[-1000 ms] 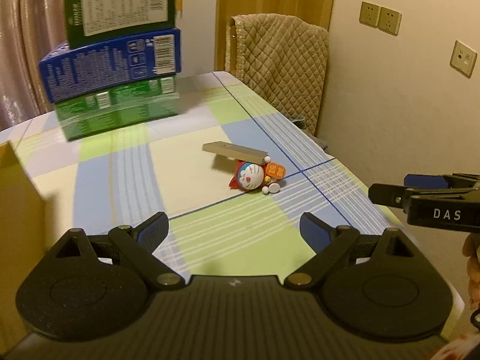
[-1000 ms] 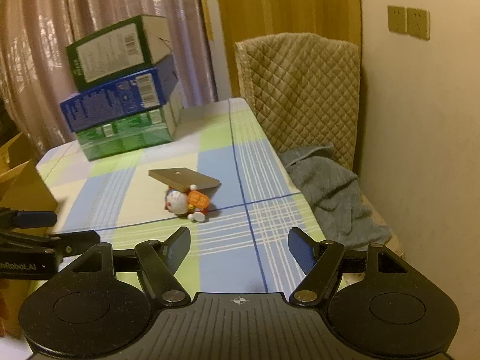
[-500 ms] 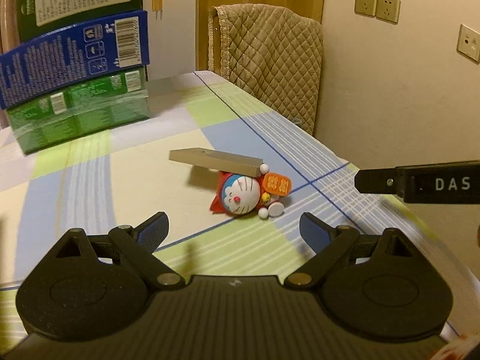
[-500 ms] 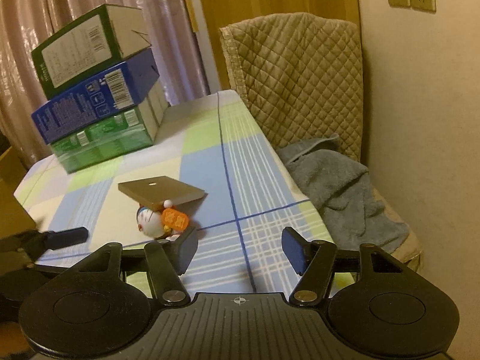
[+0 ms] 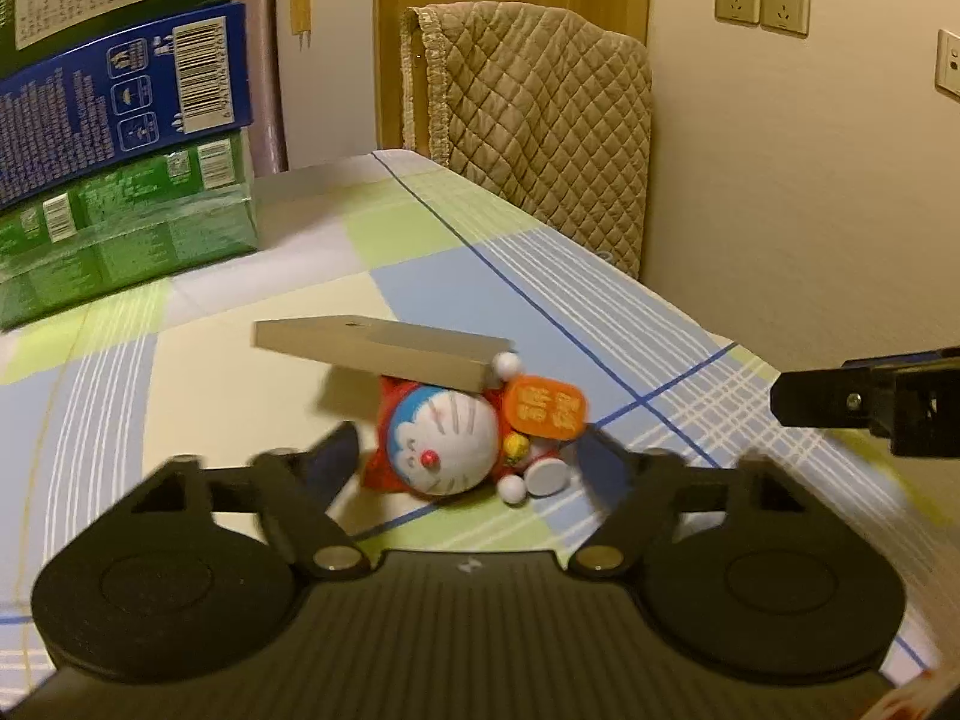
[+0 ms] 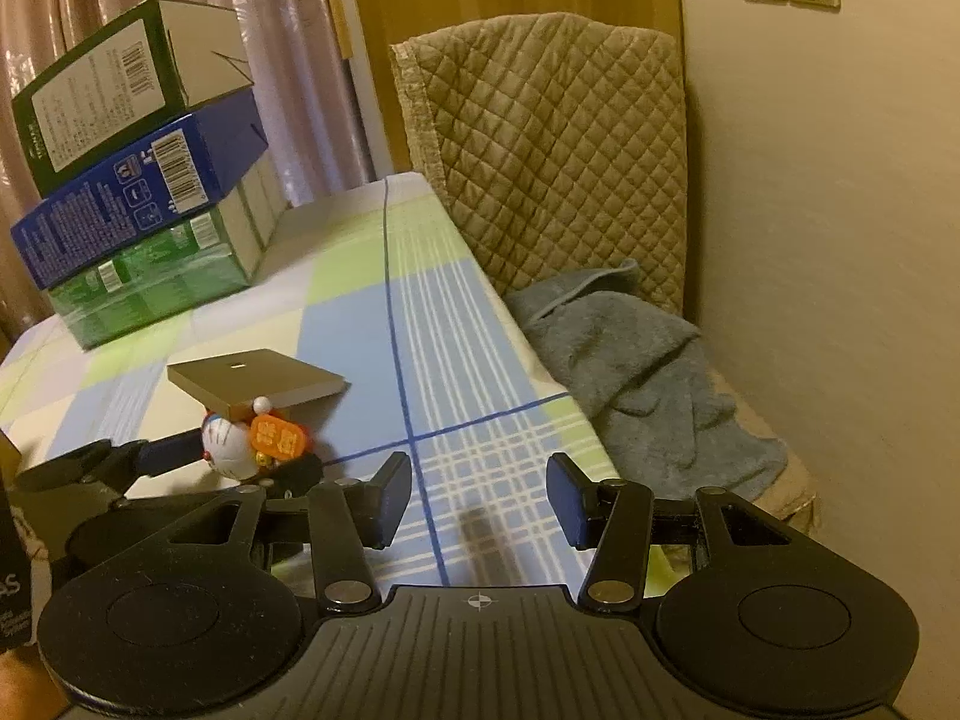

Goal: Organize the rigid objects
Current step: 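Grasp the red Doraemon figure with the left tool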

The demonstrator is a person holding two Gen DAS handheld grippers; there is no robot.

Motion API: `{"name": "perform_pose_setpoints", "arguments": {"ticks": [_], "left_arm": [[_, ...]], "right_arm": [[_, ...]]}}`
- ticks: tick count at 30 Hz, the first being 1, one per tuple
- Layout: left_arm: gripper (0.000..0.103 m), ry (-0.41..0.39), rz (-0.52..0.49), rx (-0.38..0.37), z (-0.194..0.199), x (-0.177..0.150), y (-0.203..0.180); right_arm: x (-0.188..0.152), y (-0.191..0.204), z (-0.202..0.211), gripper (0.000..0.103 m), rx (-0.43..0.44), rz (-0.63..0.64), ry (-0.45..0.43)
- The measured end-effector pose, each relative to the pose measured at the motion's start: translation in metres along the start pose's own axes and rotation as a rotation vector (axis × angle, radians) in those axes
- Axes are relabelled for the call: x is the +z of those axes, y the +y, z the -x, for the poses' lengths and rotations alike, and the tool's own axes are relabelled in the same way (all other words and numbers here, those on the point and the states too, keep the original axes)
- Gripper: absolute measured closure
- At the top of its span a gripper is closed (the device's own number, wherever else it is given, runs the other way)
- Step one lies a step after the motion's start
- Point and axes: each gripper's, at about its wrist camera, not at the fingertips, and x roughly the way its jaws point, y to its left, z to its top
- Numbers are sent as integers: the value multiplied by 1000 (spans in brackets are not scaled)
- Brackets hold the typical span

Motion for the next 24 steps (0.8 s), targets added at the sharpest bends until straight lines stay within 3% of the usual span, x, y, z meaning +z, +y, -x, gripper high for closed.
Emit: {"name": "perform_pose_setpoints", "arguments": {"ticks": [4, 10, 15, 17, 24], "left_arm": [[35, 8, 23, 0, 13, -5, 7], [35, 40, 75, 29, 63, -29, 32], [35, 55, 125, 72, 106, -53, 58], [39, 51, 142, 85, 117, -59, 70], [40, 27, 181, 129, 118, -57, 103]], "right_arm": [[-2, 4, 0, 56, 15, 20, -5], [-3, 15, -2, 56, 58, 40, -6], [-1, 31, -6, 54, 141, 60, 9], [0, 46, -11, 40, 191, 124, 17], [8, 95, -34, 14, 283, 330, -6]]}}
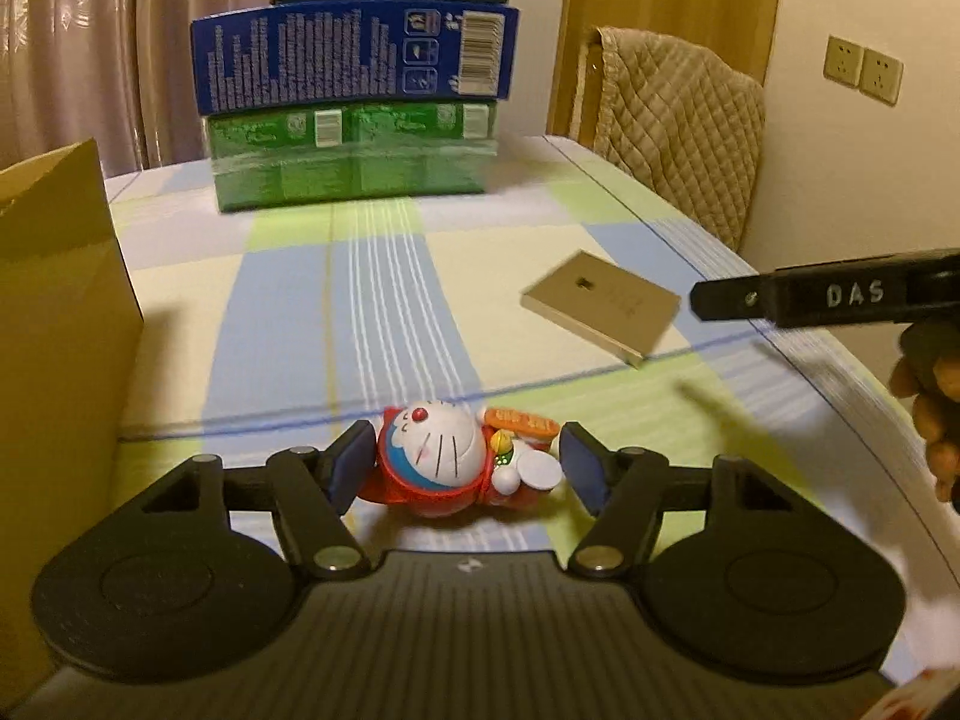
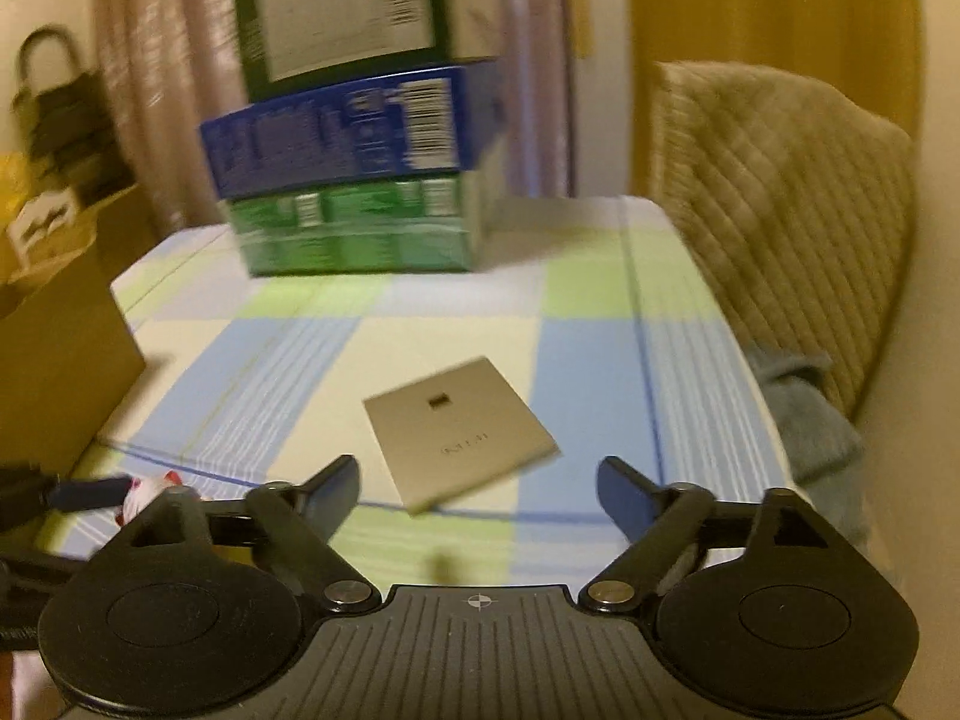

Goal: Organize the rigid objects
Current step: 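Grasp the red Doraemon figure with the left tool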

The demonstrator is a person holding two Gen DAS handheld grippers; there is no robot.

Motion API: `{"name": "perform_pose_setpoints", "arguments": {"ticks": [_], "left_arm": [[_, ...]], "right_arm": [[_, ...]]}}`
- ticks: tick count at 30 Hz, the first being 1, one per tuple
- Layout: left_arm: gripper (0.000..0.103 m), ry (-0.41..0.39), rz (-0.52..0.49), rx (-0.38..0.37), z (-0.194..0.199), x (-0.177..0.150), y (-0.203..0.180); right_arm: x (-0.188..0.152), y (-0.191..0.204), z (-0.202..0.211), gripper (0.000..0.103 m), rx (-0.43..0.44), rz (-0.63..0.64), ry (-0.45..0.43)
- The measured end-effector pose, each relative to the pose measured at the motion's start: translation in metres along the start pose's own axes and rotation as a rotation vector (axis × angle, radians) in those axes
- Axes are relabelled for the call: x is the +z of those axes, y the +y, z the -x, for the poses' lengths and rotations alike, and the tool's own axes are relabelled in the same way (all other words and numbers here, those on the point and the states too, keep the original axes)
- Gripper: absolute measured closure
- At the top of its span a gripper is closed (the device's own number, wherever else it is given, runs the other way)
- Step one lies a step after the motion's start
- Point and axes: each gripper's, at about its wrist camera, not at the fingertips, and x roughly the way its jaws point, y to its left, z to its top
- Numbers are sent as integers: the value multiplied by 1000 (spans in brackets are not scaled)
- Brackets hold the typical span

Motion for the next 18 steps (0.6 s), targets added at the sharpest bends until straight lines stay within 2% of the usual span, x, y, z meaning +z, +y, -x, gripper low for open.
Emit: {"name": "perform_pose_setpoints", "arguments": {"ticks": [2, 4, 6, 8, 9, 12, 16, 18], "left_arm": [[40, -5, -4, -3, -3, 3, 3], [48, -18, -9, -2, -4, 4, 5], [48, -19, -10, -8, -5, 5, 6], [44, -22, -13, -4, -4, 4, 5], [38, -17, -23, -2, -5, 3, 4], [33, -21, -58, -15, -5, 1, 2], [31, -22, -95, -8, -6, -1, 1], [31, -23, -101, -10, -6, -1, 1]], "right_arm": [[5, 2, -13, 9, 17, 43, 11], [9, 4, -30, 8, 28, 92, 41], [13, 6, -47, 7, 32, 136, 66], [15, 7, -62, 7, 55, 158, 94], [16, 8, -70, 7, 71, 170, 112], [18, 10, -87, 6, 78, 244, 147], [18, 7, -107, 6, 100, 296, 208], [22, -2, -112, 7, 129, 237, 226]]}}
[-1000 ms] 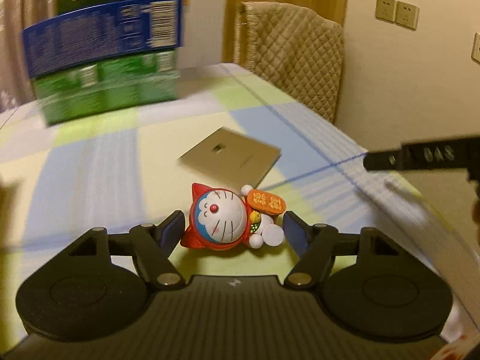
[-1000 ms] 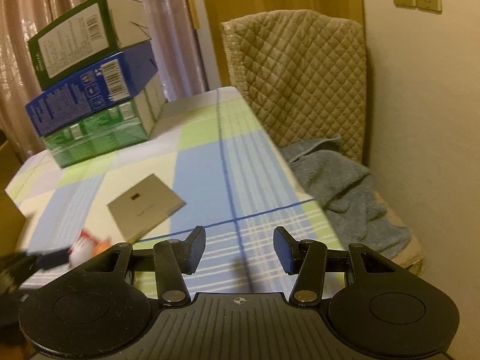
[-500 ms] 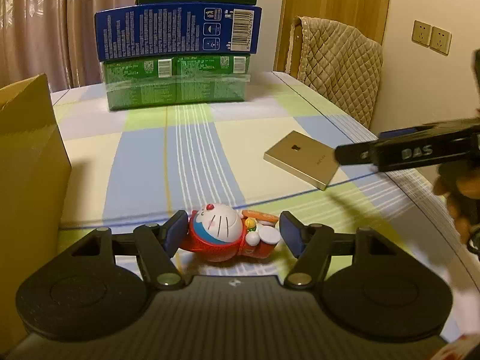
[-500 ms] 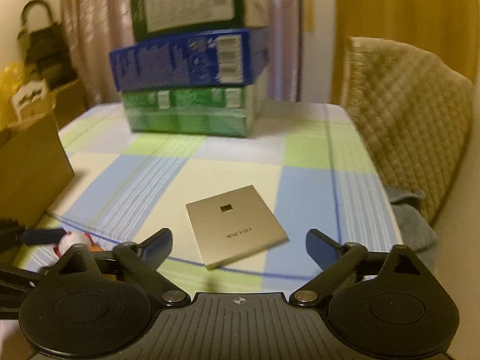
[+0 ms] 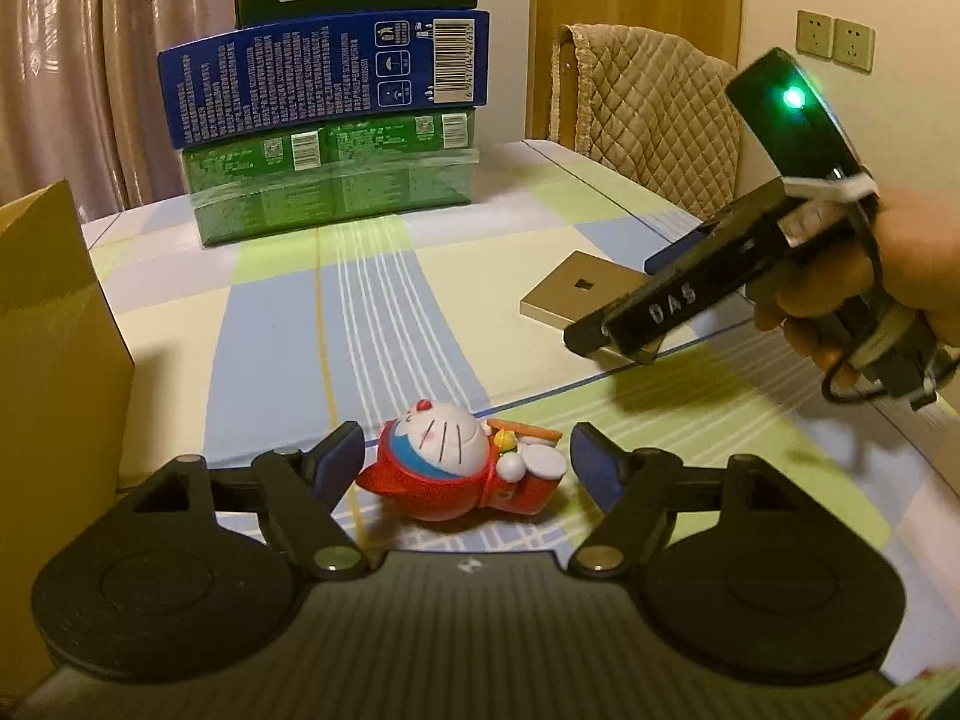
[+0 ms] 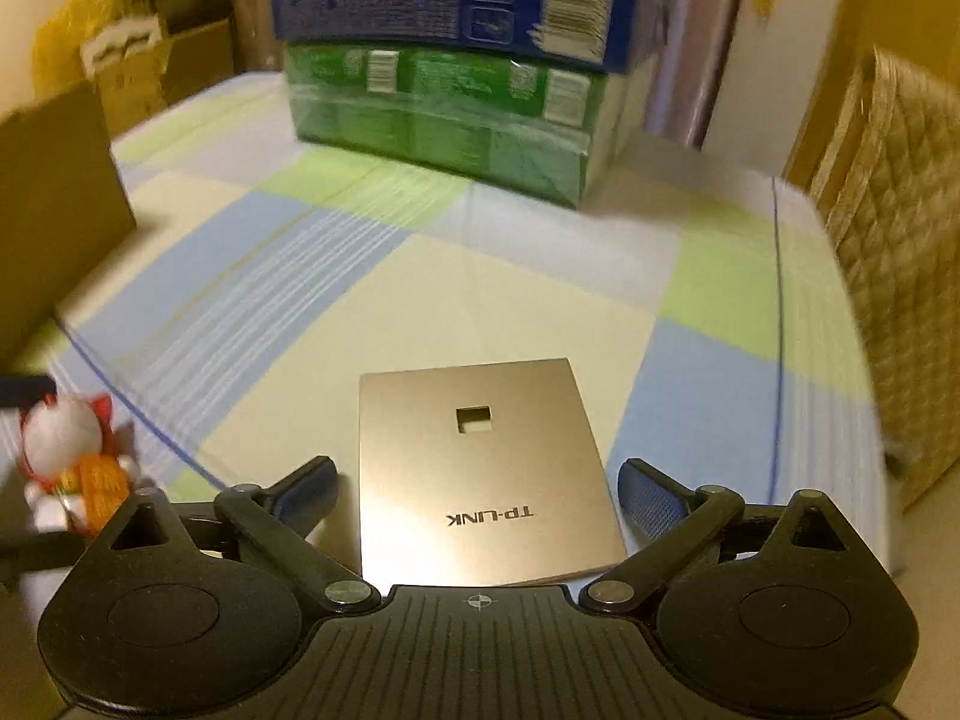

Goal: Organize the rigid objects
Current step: 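Grasp the red Doraemon figure with the left tool, then grasp the gold TP-Link panel with the right tool while the left tool holds Doraemon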

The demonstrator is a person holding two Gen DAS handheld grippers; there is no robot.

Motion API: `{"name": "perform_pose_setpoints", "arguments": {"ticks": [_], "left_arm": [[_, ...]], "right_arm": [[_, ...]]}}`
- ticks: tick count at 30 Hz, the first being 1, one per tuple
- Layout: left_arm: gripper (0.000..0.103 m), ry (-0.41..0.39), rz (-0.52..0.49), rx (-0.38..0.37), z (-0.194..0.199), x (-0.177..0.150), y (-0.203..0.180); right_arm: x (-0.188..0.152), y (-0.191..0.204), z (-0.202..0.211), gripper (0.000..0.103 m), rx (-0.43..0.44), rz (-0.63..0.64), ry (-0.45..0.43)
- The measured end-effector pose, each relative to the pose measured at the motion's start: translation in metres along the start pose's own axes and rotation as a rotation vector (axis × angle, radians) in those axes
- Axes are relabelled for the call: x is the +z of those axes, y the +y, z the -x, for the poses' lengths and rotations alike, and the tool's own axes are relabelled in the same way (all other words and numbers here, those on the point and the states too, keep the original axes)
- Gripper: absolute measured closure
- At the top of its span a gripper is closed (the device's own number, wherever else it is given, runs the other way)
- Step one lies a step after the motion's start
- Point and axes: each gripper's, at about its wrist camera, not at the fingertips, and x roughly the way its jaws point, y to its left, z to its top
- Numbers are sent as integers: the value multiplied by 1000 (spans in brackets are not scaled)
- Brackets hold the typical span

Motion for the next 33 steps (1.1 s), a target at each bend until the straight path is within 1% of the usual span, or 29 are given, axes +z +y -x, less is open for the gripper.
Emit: {"name": "perform_pose_setpoints", "arguments": {"ticks": [1, 2, 3, 7, 9, 14, 16, 18, 20, 21, 22, 23, 27, 29, 33], "left_arm": [[30, -2, 0, 0, 0, 0, 0], [29, -3, -2, 2, 0, 0, 0], [28, -4, -4, 4, 0, 1, 0], [27, -2, -27, 14, -3, 1, -4], [25, -5, -43, 13, -4, 1, -6], [25, -8, -93, -11, -11, 1, -11], [25, 1, -109, -8, -15, 0, -12], [25, 0, -112, -8, -19, -2, -11], [26, 13, -107, -7, -23, -4, -10], [30, 12, -99, -2, -23, -5, -9], [36, 10, -86, 0, -23, -6, -8], [37, 11, -73, 3, -21, -7, -8], [38, 18, -14, 4, -12, -10, -7], [38, 26, 7, 18, -4, -12, -9], [38, 41, 38, 46, 14, -18, -15]], "right_arm": [[0, -4, 1, 8, 6, -27, -11], [-1, -6, 1, 14, 5, -36, -15], [-1, -5, 3, 17, -8, -34, -17], [-7, 13, 13, 18, -21, -21, -2], [-16, 21, 21, 18, -45, -66, 2], [-42, 35, 53, 18, -120, -234, 10], [-47, 36, 65, 18, -135, -266, 19], [-48, 35, 77, 18, -165, -290, 9], [-53, 36, 89, 18, -176, -332, -10], [-56, 36, 94, 18, -179, -351, -17], [-60, 37, 97, 18, -179, -363, -22], [-62, 37, 100, 18, -180, -369, -23], [-64, 34, 105, 18, -188, -395, -35], [-64, 35, 107, 18, -181, -410, -42], [-65, 44, 112, 18, -164, -399, -47]]}}
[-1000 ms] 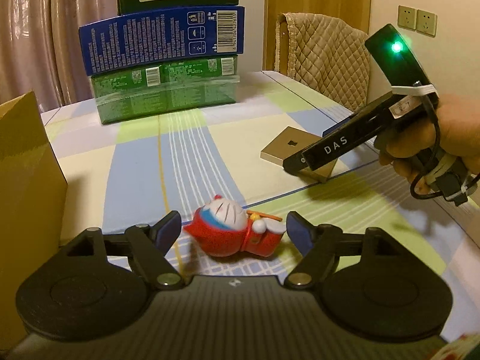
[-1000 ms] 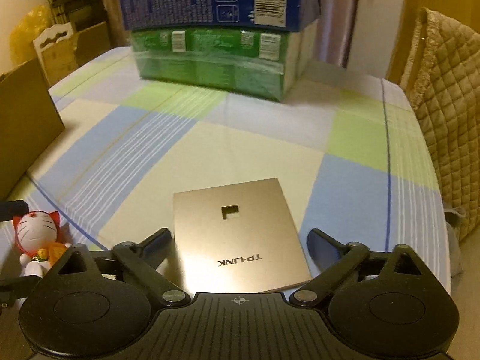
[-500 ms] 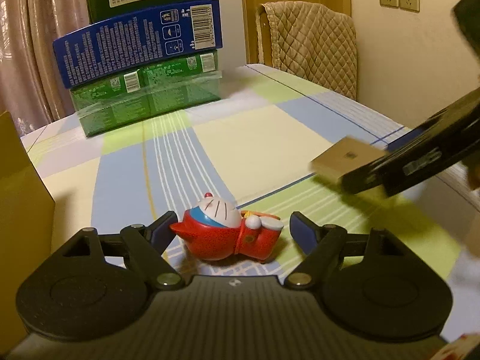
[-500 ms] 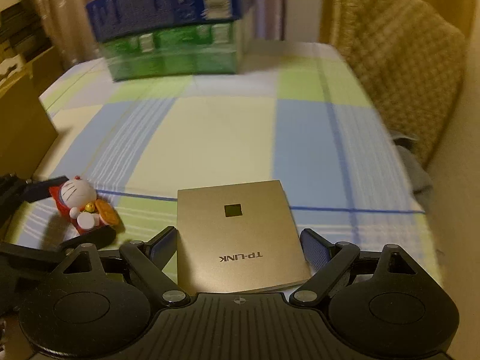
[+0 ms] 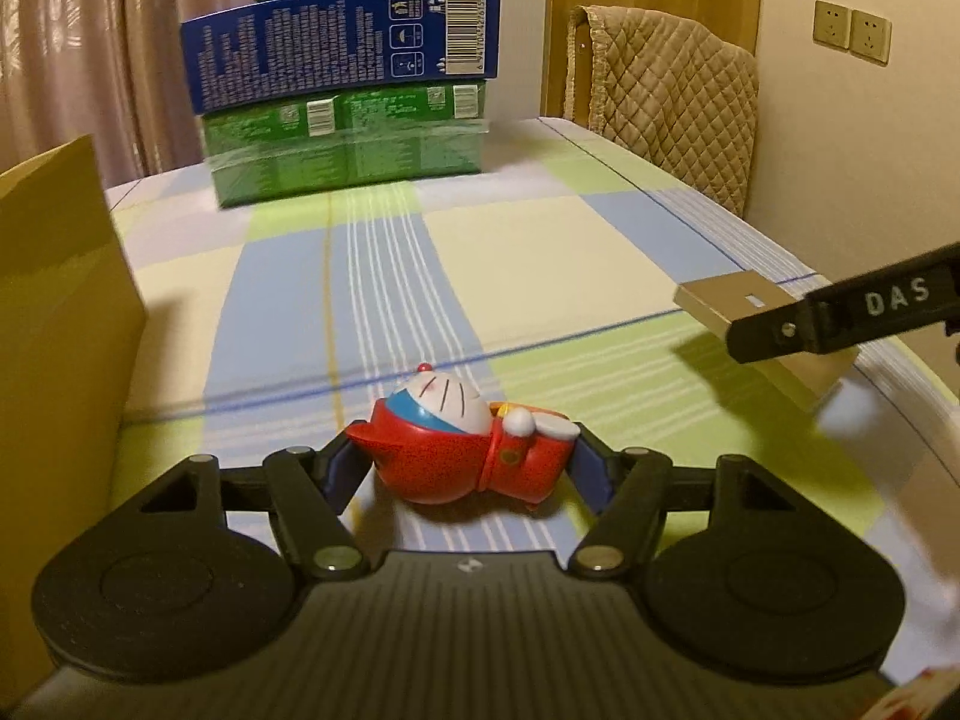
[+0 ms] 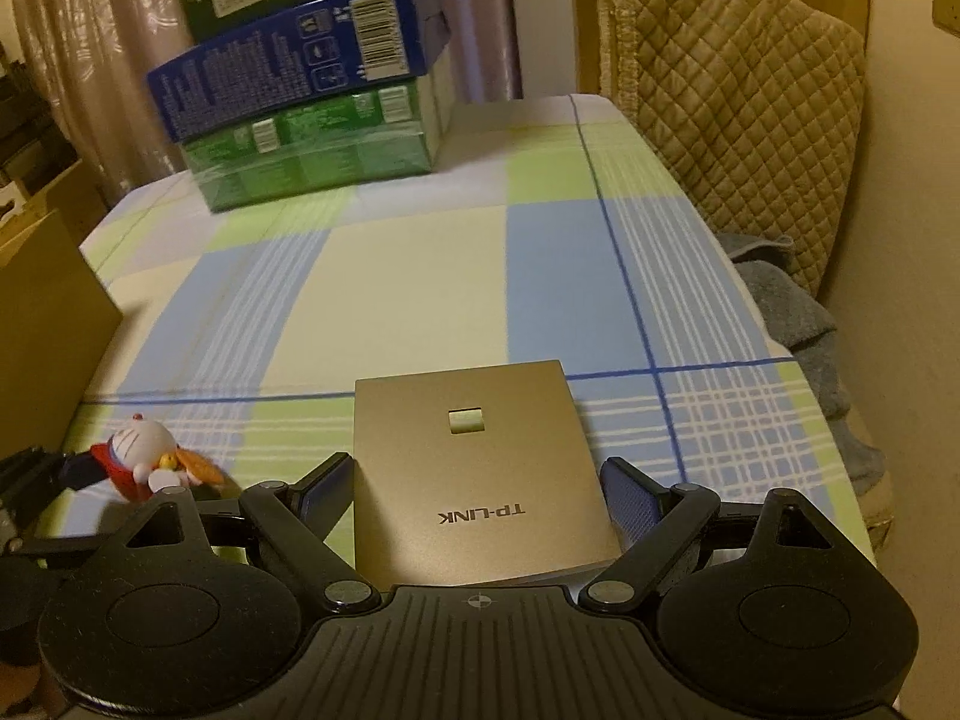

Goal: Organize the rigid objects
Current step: 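Grasp the gold TP-Link panel with the right tool while the left tool holds Doraemon, then carry the Doraemon figure and TP-Link panel over the cardboard box with both tools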

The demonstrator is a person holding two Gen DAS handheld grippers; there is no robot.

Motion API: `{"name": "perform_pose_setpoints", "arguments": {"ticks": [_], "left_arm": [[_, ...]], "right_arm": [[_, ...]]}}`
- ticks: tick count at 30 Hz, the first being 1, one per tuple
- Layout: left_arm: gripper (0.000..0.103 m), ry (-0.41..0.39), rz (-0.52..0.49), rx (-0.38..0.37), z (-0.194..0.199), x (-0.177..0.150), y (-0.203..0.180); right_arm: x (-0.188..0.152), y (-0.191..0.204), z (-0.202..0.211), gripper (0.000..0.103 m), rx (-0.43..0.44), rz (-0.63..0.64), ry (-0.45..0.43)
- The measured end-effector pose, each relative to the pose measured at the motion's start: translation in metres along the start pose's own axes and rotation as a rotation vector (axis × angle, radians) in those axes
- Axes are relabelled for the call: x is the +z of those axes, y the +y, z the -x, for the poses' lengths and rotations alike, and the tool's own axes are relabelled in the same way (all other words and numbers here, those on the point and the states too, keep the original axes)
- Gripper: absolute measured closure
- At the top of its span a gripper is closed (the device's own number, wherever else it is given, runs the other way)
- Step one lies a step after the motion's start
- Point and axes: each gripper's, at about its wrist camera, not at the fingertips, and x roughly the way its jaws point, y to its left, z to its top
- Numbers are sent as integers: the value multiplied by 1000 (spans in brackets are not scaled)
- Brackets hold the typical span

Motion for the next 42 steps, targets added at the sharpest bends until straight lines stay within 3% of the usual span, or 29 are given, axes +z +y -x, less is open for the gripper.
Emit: {"name": "perform_pose_setpoints", "arguments": {"ticks": [14, 22, 27, 33, 42], "left_arm": [[38, 40, 35, 31, 57, -21, -8], [38, 41, 29, 26, 96, -28, -9], [38, 46, 27, 34, 111, -38, -6], [38, 53, 43, 37, 116, -44, -1], [38, 56, 54, 22, 111, -47, 0]], "right_arm": [[-26, 12, 40, 18, -15, -36, -22], [-66, 29, 63, 18, -37, -78, -6], [-88, 45, 63, 18, -96, 24, 12], [-102, 44, 53, 17, -85, 109, 63], [-88, 37, 40, 17, 24, 244, 109]]}}
